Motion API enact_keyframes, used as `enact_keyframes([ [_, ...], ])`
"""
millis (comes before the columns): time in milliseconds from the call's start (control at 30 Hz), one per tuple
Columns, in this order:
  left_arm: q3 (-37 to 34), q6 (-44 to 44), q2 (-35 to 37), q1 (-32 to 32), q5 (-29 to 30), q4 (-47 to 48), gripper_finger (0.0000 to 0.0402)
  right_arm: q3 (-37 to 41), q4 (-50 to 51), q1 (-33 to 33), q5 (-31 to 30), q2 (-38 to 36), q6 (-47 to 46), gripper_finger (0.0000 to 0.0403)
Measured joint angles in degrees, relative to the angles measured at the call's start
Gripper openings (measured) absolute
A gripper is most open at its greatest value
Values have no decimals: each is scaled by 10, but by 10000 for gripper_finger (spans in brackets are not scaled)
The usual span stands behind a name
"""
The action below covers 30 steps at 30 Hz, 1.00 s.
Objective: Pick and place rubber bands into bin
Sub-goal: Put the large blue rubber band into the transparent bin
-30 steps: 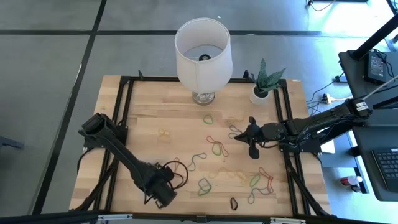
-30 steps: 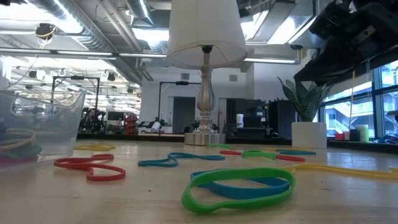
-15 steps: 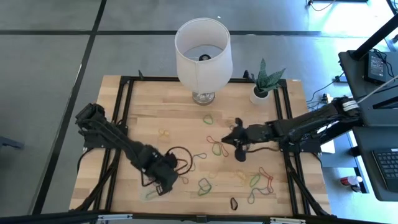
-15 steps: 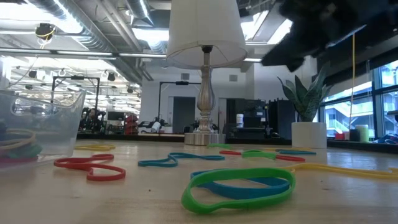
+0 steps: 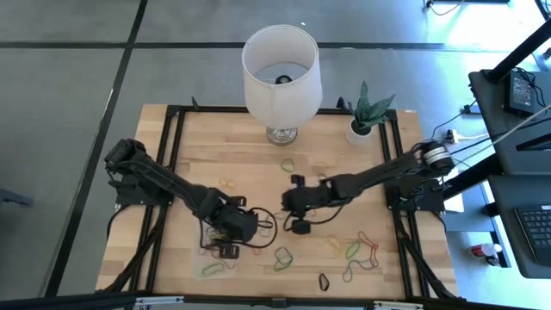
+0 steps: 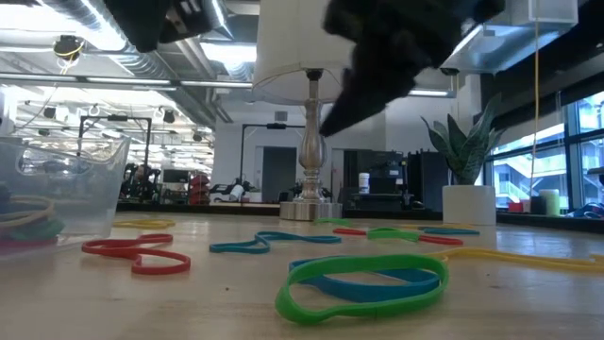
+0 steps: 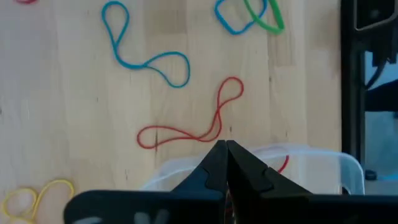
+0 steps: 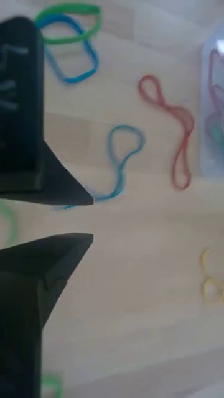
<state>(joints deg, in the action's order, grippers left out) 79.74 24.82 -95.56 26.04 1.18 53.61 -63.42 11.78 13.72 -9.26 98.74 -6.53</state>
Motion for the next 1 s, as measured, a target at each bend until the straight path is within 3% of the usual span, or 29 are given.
enact_keyframes([
  [267,-140,-10,115,9,2,-89,2,-71,6,0,17,105,4,139],
  [433,-220,-64,179,9,6,-126,3,-92,4,-1,20,140,-23,149],
  [800,-287,-219,272,7,21,-119,2,-96,-4,-12,19,196,-81,149],
  [1000,-327,-221,317,7,23,-123,2,-99,-19,-14,16,224,-116,142],
])
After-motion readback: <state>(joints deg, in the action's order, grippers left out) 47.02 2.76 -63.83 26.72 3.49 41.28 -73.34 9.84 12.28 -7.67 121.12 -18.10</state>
